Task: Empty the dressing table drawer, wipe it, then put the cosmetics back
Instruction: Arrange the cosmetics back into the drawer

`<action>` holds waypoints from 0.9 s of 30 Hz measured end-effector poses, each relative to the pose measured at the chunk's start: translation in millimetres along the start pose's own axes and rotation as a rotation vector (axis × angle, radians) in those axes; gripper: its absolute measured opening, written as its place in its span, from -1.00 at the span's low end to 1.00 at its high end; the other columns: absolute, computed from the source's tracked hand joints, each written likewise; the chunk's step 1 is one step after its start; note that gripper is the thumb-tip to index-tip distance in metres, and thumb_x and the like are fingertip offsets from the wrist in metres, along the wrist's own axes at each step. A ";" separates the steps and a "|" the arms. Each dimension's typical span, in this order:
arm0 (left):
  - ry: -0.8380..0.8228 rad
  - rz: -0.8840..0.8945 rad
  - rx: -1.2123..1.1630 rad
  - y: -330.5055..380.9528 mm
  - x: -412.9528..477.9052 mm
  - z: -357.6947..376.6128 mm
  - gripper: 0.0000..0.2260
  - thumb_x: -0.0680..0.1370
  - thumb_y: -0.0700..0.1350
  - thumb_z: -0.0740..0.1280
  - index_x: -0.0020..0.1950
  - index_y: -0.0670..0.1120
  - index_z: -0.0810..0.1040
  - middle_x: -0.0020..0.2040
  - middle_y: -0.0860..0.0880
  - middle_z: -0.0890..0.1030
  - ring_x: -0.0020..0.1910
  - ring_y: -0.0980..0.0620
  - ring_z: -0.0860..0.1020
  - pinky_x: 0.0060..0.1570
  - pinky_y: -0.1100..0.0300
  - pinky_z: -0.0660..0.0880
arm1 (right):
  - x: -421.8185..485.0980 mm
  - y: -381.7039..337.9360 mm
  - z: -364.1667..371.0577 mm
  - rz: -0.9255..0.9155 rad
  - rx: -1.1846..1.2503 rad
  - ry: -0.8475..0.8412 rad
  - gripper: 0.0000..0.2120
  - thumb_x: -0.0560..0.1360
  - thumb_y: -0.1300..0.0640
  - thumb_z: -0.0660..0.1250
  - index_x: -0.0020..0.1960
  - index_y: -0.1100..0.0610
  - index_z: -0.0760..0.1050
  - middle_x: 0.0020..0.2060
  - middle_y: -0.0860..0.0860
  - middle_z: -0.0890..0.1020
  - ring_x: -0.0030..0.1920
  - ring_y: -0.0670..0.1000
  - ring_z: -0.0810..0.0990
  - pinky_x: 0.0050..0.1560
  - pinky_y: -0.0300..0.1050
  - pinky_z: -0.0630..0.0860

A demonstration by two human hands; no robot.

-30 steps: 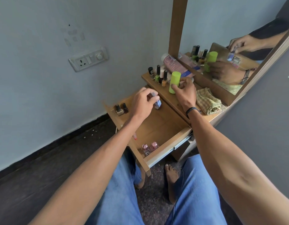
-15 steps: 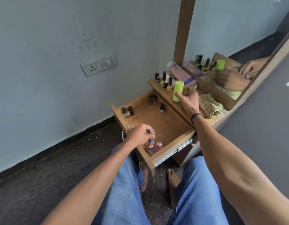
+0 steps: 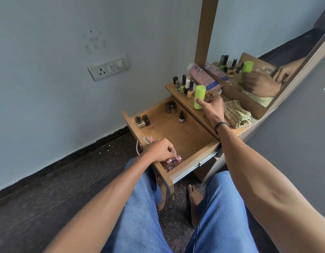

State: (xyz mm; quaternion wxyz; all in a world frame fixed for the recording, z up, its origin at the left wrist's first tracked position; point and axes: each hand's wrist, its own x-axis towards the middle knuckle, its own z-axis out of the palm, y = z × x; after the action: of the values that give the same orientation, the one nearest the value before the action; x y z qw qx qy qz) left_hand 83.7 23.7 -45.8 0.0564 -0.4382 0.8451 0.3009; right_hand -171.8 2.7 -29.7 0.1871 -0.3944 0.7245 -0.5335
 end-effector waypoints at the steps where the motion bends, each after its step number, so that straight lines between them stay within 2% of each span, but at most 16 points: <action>1: -0.014 0.003 0.012 0.7 -1.3 -1.1 -0.90 0.56 0.02 0.40 0.01 0.08 0.70 -0.41 0.20 0.49 -0.44 0.21 0.41 -0.48 0.28 0.26 | 0.3 0.5 0.1 -0.001 0.002 -0.003 -0.60 0.37 -0.03 0.52 0.12 0.11 0.52 -0.16 -0.15 0.54 -0.21 -0.19 0.47 -0.20 -0.22 0.39; 4: -0.074 0.004 -0.005 -0.2 -1.9 -3.4 -0.82 0.58 0.08 0.33 -0.09 0.07 0.69 -0.37 0.12 0.59 -0.38 0.12 0.49 -0.38 0.22 0.33 | 1.2 2.5 0.4 -0.004 0.002 -0.006 -0.59 0.36 -0.04 0.52 0.12 0.10 0.53 -0.12 -0.14 0.56 -0.17 -0.20 0.49 -0.17 -0.23 0.39; 7: -0.120 -0.005 -0.026 -5.4 2.6 -1.3 -0.60 0.62 0.14 0.24 -0.35 -0.03 0.47 -0.39 0.03 0.52 -0.38 0.00 0.44 -0.28 0.12 0.32 | 1.3 2.1 0.3 -0.001 -0.003 -0.008 -0.60 0.37 -0.03 0.52 0.12 0.10 0.53 -0.11 -0.15 0.56 -0.16 -0.20 0.49 -0.18 -0.24 0.38; 9: -0.139 -0.012 -0.030 -6.2 4.0 -0.2 -0.57 0.64 0.16 0.21 -0.38 -0.01 0.41 -0.38 0.06 0.50 -0.36 0.03 0.43 -0.23 0.10 0.34 | 1.9 1.8 0.4 0.004 -0.002 -0.009 -0.59 0.36 -0.04 0.52 0.12 0.10 0.53 -0.11 -0.13 0.57 -0.16 -0.20 0.49 -0.18 -0.24 0.39; 10: -0.148 -0.011 -0.035 -5.5 4.0 -0.2 -0.58 0.65 0.16 0.19 -0.36 0.03 0.47 -0.37 0.08 0.53 -0.32 0.05 0.48 -0.18 0.09 0.38 | 2.2 1.7 0.4 0.005 -0.004 -0.009 -0.59 0.36 -0.05 0.52 0.12 0.10 0.53 -0.10 -0.12 0.57 -0.16 -0.20 0.50 -0.18 -0.23 0.40; 12: -0.171 -0.008 -0.025 -2.7 3.4 0.5 -0.63 0.67 0.17 0.14 -0.16 0.07 0.62 -0.30 0.11 0.58 -0.17 0.06 0.57 -0.03 0.07 0.46 | 2.7 2.0 0.2 0.007 -0.011 -0.008 -0.57 0.34 -0.08 0.51 0.12 0.09 0.54 -0.08 -0.10 0.59 -0.15 -0.18 0.52 -0.17 -0.21 0.42; 14: -0.181 -0.009 -0.016 0.1 3.2 1.1 -0.64 0.68 0.20 0.08 0.00 0.11 0.64 -0.25 0.15 0.57 -0.07 0.05 0.57 0.09 0.03 0.48 | 2.9 2.2 -0.1 0.008 -0.012 -0.010 -0.56 0.33 -0.08 0.51 0.12 0.09 0.53 -0.08 -0.09 0.60 -0.15 -0.17 0.52 -0.16 -0.19 0.43; 17: -0.172 -0.001 0.016 2.6 3.5 2.3 -0.61 0.67 0.25 0.02 -0.03 0.17 0.60 -0.07 0.08 0.63 0.01 0.02 0.57 0.15 -0.02 0.50 | 2.3 1.7 -0.5 0.000 -0.003 -0.011 -0.58 0.34 -0.06 0.52 0.11 0.09 0.53 -0.09 -0.08 0.59 -0.15 -0.14 0.52 -0.15 -0.16 0.45; 20: -0.171 0.001 0.022 2.4 5.3 3.3 -0.57 0.68 0.24 0.00 0.04 0.14 0.63 0.11 -0.02 0.66 0.12 -0.02 0.58 0.19 -0.04 0.49 | 1.8 1.5 -0.4 -0.003 0.003 -0.009 -0.59 0.37 -0.03 0.53 0.13 0.11 0.53 -0.10 -0.11 0.56 -0.15 -0.16 0.50 -0.17 -0.20 0.42; 27: -0.198 -0.023 -0.019 1.6 8.8 2.3 -0.55 0.68 0.23 0.00 0.14 0.08 0.64 0.18 -0.03 0.65 0.18 -0.02 0.56 0.28 -0.10 0.45 | 1.7 -0.1 -0.3 0.003 0.012 -0.015 -0.58 0.38 -0.01 0.53 0.15 0.12 0.53 -0.05 -0.08 0.58 -0.12 -0.18 0.51 -0.16 -0.23 0.41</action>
State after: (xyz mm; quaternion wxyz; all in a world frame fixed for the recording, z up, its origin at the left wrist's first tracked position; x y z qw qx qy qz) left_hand 76.8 19.4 -50.1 0.1391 -0.4164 0.8273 0.3504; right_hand -173.0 1.6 -29.3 0.1958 -0.3962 0.7206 -0.5343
